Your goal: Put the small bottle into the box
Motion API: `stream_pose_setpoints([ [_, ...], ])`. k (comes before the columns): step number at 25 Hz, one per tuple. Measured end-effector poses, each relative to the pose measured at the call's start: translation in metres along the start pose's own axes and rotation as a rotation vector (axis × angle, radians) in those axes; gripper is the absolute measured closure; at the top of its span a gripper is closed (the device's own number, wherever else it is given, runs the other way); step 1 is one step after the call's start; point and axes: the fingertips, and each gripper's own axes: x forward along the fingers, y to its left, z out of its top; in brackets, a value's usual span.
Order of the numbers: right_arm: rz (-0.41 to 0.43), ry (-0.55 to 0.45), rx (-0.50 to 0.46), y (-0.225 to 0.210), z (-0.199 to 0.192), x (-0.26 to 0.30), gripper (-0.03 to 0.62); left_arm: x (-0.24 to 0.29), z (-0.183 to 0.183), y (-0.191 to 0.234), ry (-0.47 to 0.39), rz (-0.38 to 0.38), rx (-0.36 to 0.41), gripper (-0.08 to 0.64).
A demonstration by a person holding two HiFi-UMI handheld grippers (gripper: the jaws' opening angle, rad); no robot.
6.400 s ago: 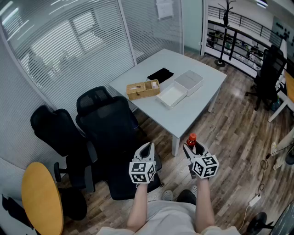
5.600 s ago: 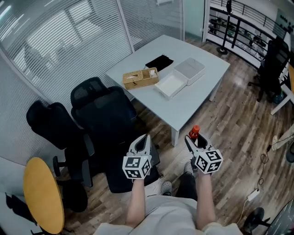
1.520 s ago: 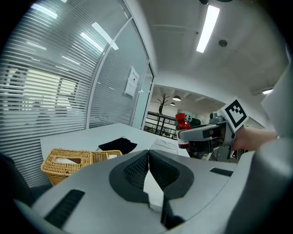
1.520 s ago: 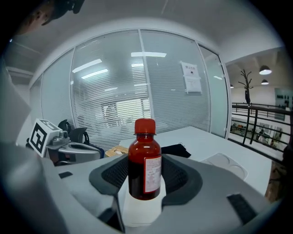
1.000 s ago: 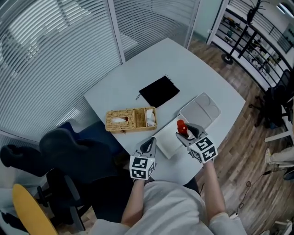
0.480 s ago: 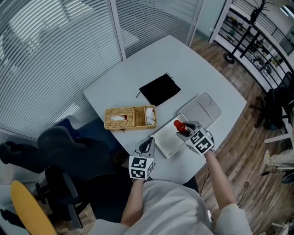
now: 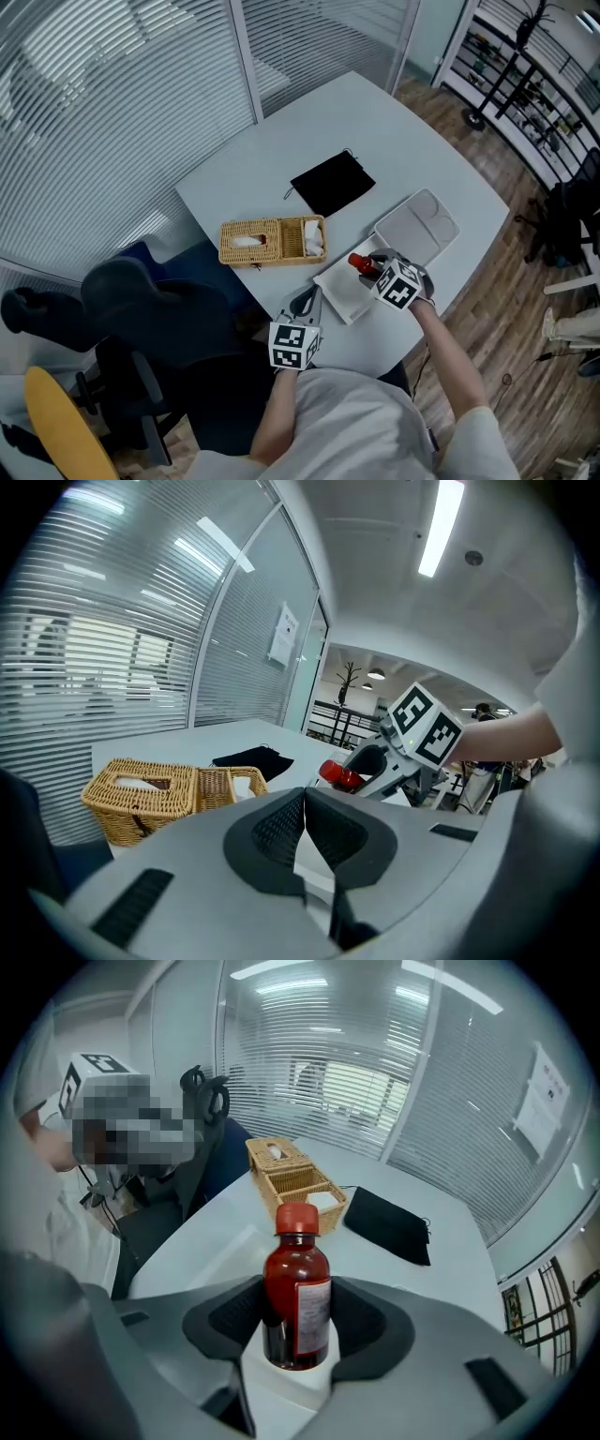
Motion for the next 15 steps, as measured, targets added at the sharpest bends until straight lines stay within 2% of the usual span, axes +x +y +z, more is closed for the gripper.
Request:
stream_pose_setpoints([
  [9, 0.044, 0.087, -0.035, 0.006, -0.018, 0.03, 0.365, -0.003, -0.008, 0.006, 0.017, -0.001, -0.003, 0.531],
  [15, 0.079, 0.108, 0.005, 0.009, -0.021, 0.051, 0.365, -0.005, -0.017, 0.015, 0.04, 0.011, -0.017, 0.531],
])
